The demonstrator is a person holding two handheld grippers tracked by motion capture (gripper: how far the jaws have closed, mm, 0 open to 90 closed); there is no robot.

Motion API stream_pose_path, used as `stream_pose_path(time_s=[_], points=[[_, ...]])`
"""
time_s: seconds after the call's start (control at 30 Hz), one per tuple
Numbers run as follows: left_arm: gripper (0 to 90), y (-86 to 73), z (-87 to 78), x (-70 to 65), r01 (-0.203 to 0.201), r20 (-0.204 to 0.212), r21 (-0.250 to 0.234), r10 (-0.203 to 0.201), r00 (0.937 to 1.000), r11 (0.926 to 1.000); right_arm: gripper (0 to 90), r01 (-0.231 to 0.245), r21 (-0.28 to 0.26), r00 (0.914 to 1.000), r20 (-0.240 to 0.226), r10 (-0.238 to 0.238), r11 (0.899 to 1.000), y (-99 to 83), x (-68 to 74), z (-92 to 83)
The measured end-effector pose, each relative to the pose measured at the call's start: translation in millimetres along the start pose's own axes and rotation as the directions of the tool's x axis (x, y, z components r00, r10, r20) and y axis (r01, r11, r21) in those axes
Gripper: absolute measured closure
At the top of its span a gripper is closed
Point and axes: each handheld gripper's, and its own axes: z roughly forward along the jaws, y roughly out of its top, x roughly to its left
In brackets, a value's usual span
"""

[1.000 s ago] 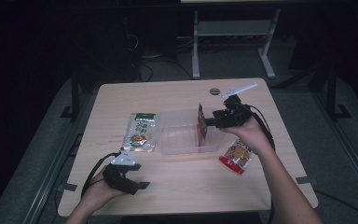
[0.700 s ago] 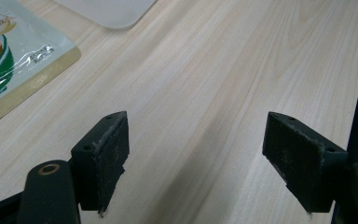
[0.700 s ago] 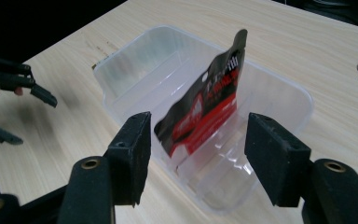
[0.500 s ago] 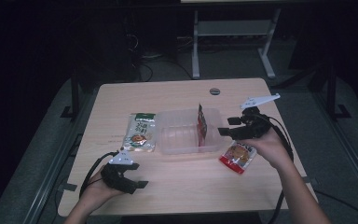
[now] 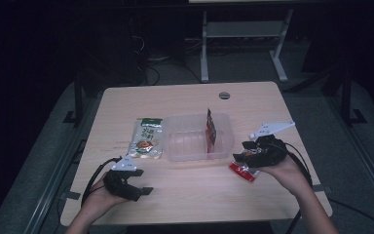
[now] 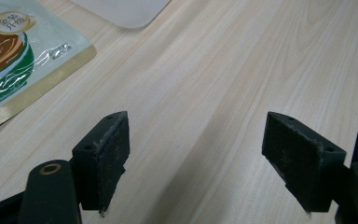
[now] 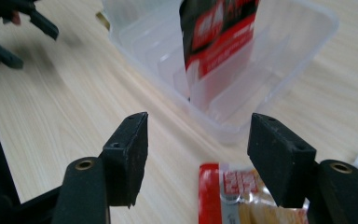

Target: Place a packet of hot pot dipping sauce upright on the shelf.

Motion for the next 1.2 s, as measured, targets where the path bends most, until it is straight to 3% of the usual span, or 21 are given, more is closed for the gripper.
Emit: stream_pose_path(time_s=[0.17,0.43,0.57,0.97,1.03,1.2], points=[[23.2,-0.8,0.9,-0.1,-0.007,0.004,0.006,0.007,1.0000,1.0000,48.1,-0.012,0.030,0.9999,0.007,0.012,0.999,-19.0,-3.5,2.5],[23.4,-0.6,2.9,-0.5,-0.016,0.011,0.015,0.016,0.9998,0.9998,50.9,-0.027,0.076,0.9990,0.038,0.025,0.997,-42.2,-17.5,9.9],[23.5,-1.2,4.2,0.3,-0.020,0.009,0.016,0.019,0.9998,0.9997,51.3,-0.020,0.091,0.9969,0.078,0.013,0.996,-47.6,-26.3,13.9],[23.5,-0.8,4.0,0.7,-0.022,0.004,0.013,0.022,0.9998,0.9997,48.1,-0.088,0.092,0.9857,0.152,0.073,0.992,-49.4,-55.0,23.6],[23.5,-0.5,4.1,0.6,-0.023,0.002,0.014,0.023,0.9997,0.9996,53.8,-0.083,0.097,0.9817,0.179,0.065,0.992,-48.2,-59.5,25.7],[23.5,-0.3,3.5,0.1,-0.021,0.001,0.015,0.021,0.9998,0.9997,83.5,-0.104,0.113,0.9779,0.193,0.080,0.988,-46.9,-72.5,31.5]])
